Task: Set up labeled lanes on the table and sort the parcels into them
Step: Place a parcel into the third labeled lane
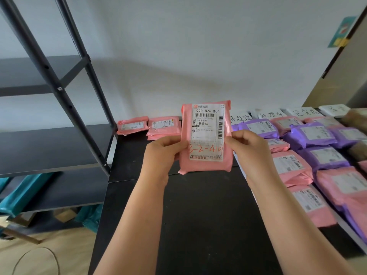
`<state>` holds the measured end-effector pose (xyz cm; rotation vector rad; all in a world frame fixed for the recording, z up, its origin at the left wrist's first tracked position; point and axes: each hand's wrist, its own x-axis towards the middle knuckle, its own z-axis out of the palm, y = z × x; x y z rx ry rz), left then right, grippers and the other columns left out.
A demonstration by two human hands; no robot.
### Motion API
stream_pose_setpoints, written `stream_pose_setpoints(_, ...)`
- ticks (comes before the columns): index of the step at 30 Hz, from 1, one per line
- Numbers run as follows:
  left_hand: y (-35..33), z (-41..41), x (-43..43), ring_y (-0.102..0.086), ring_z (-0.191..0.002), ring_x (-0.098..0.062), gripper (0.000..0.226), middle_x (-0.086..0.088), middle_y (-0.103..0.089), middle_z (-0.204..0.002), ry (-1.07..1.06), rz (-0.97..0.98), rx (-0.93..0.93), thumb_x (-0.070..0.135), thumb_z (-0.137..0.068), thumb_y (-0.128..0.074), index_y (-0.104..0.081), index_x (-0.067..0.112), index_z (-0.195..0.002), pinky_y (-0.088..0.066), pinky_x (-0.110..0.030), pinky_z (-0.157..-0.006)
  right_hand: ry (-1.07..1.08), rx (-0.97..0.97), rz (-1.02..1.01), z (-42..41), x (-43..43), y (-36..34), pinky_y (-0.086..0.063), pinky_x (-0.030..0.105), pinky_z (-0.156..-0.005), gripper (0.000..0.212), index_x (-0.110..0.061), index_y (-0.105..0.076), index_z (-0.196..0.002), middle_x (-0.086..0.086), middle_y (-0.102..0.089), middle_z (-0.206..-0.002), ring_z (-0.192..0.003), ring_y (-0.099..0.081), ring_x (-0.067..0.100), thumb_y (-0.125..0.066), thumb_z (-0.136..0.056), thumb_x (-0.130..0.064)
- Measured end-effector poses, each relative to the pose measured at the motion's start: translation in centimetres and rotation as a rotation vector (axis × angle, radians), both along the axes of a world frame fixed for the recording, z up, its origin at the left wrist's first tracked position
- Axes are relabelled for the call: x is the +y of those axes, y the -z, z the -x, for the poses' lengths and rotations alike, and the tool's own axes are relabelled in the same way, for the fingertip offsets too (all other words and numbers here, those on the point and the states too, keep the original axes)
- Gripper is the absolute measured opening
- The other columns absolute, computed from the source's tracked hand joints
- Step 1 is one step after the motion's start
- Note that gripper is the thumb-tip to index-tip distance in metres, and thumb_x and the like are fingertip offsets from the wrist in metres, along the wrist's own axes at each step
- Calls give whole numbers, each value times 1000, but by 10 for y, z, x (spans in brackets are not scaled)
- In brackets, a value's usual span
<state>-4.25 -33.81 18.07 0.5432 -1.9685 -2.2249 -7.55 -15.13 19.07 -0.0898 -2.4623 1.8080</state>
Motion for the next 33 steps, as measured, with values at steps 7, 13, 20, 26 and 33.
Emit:
stream_pose_setpoints(7,0,-3,-5,-74,-91,-21,12,-3,-77,-94,50,39,22,5,-86,-71,-75,8,-97,-58,-40,-89,32,74,64,-2,-7,1,-48,15,-69,10,-27,-72,-99,-19,-73,-93,-88,-67,-2,-65,-92,-27)
stream_pose_setpoints(13,-3,0,-1,-74,-93,-20,19,-1,-77,-98,-11,-4,82,21,-88,-73,-74,15,-106,-59,-39,-84,43,157,70,-2,-7,-2,-48,7,-63,17,-29,-73,-91,-21,-73,-85,-81,-67,-4,-64,-91,-15)
stream_pose_setpoints(20,-5,2,-3,-74,-88,-20,11,-2,-77,-93,-86,-10,115,13,-90,-70,-77,15,-97,-59,-38,-82,5,143,45,3,-10,2,-43,3,-60,11,-21,-73,-94,-20,-73,-84,-78,-65,-9,-66,-90,-14)
stream_pose_setpoints(26,-8,0,-4,-74,-87,-18,8,3,-77,-90,-96,52,89,17,-90,-70,-77,20,-93,-59,-42,-86,41,138,39,4,-12,-1,-43,2,-59,13,-24,-68,-103,-19,-71,-93,-85,-66,-4,-67,-91,-28)
stream_pose_setpoints(33,-7,-4,-2,-72,-82,-13,8,10,-75,-84,-44,289,86,26,-92,-68,-75,24,-92,-60,-30,-76,122,263,-70,-7,-1,-2,-47,9,-74,33,-29,-59,-123,-15,-62,-110,-98,-60,-2,-69,-91,-30)
